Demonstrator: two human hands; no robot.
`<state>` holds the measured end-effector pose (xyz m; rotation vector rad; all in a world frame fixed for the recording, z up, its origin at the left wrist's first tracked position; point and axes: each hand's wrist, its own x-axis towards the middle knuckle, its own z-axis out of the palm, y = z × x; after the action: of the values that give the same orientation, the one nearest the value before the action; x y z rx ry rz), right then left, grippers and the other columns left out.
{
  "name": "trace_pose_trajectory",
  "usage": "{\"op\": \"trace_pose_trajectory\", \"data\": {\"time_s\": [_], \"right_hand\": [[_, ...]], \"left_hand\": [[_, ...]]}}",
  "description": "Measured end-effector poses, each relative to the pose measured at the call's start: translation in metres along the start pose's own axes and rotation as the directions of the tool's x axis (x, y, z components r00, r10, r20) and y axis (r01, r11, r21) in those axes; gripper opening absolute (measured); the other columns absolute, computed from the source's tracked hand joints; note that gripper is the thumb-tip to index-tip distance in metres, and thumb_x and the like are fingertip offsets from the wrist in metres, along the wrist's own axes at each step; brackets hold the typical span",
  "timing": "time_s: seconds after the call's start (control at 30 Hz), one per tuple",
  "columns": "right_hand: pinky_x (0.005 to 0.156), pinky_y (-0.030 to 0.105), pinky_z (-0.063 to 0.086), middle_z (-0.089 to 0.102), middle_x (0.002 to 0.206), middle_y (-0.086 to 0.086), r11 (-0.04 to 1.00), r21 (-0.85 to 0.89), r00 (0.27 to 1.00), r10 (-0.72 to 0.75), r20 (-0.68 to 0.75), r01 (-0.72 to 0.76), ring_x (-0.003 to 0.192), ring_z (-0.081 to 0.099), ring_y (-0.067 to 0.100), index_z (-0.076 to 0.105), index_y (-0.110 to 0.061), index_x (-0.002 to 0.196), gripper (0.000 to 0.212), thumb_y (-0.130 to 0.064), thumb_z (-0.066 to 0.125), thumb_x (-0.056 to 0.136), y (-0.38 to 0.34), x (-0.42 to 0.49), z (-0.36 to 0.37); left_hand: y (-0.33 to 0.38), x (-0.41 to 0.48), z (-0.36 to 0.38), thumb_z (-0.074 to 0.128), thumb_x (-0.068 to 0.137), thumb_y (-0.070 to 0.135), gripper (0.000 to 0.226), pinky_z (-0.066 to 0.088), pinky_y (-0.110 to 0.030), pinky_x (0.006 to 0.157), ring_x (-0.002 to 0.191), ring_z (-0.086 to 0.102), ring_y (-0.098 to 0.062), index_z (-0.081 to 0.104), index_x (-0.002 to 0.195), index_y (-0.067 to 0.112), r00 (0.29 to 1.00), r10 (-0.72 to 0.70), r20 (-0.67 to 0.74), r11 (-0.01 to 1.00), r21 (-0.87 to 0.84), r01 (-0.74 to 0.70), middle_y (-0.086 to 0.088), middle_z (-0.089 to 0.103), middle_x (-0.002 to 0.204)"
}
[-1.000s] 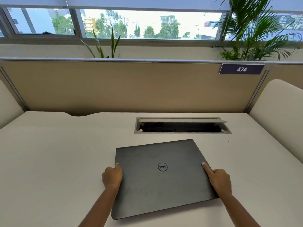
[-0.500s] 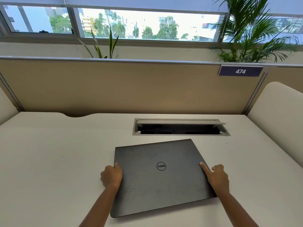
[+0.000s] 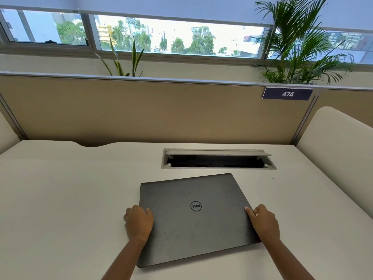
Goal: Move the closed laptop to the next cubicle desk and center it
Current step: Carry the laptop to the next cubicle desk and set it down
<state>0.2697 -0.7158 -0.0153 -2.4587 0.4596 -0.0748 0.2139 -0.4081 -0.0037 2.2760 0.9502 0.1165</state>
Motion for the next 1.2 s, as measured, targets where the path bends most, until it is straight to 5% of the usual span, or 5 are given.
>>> {"op": "trace_pose_trajectory", "data": {"time_s": [0.57,0.77,0.93,1.07,1.2], "right_hand": [[0.08,0.027,0.036,0.067,0.102,0.011,0.918,0.394,0.999,0.049,0.004,-0.047,0.087,0.056,0.022,0.065,-0.004,0.106,0.025,-0.023,0.055,0.092,0.046,-0.062,-0.011],[0.077,0.027,0.034,0.06,0.087,0.008,0.955,0.291,0.994,0.036,0.101,-0.064,0.086,0.053,0.026,0.067,-0.001,0.094,0.029,-0.025,0.051,0.094,0.032,-0.044,-0.018],[0.058,0.032,0.028,0.043,0.058,0.008,0.971,0.225,0.991,0.047,0.124,-0.074,0.059,0.038,0.023,0.045,-0.006,0.051,0.046,-0.023,0.055,0.092,0.018,-0.027,-0.016],[0.059,0.032,0.029,0.047,0.065,0.013,0.978,0.183,0.986,0.075,0.151,-0.103,0.065,0.043,0.026,0.042,-0.006,0.056,0.041,-0.023,0.058,0.09,0.007,-0.02,-0.012],[0.067,0.029,0.035,0.058,0.075,0.018,0.977,0.163,0.974,0.104,0.202,-0.139,0.073,0.05,0.028,0.06,0.003,0.065,0.033,-0.02,0.062,0.088,0.005,-0.018,-0.013]], "left_hand": [[-0.042,-0.068,0.011,0.056,0.091,0.021,0.057,0.044,-0.044,0.095,0.115,0.052,-0.038,0.037,0.137,-0.007,0.974,0.214,-0.077,0.976,-0.033,-0.217,-0.024,0.052,0.129],[-0.062,-0.067,0.007,0.062,0.076,0.06,0.107,0.019,-0.039,0.119,0.146,0.012,-0.029,0.0,0.15,0.013,0.915,0.329,0.232,0.942,-0.009,-0.337,-0.015,0.0,0.159],[-0.063,-0.055,-0.001,0.069,0.06,0.069,0.135,0.008,-0.042,0.121,0.147,-0.011,-0.032,-0.018,0.148,0.015,0.844,0.31,0.438,0.923,0.076,-0.378,-0.018,-0.027,0.155],[-0.057,-0.058,-0.009,0.03,0.013,0.101,0.171,0.007,-0.039,0.122,0.147,-0.012,-0.031,-0.019,0.147,0.007,0.847,0.317,0.427,0.918,0.087,-0.387,-0.019,-0.028,0.154],[-0.057,-0.06,-0.011,0.016,0.006,0.101,0.175,0.009,-0.038,0.121,0.148,-0.009,-0.031,-0.018,0.146,0.003,0.838,0.348,0.419,0.906,0.078,-0.416,-0.019,-0.025,0.155]]}}
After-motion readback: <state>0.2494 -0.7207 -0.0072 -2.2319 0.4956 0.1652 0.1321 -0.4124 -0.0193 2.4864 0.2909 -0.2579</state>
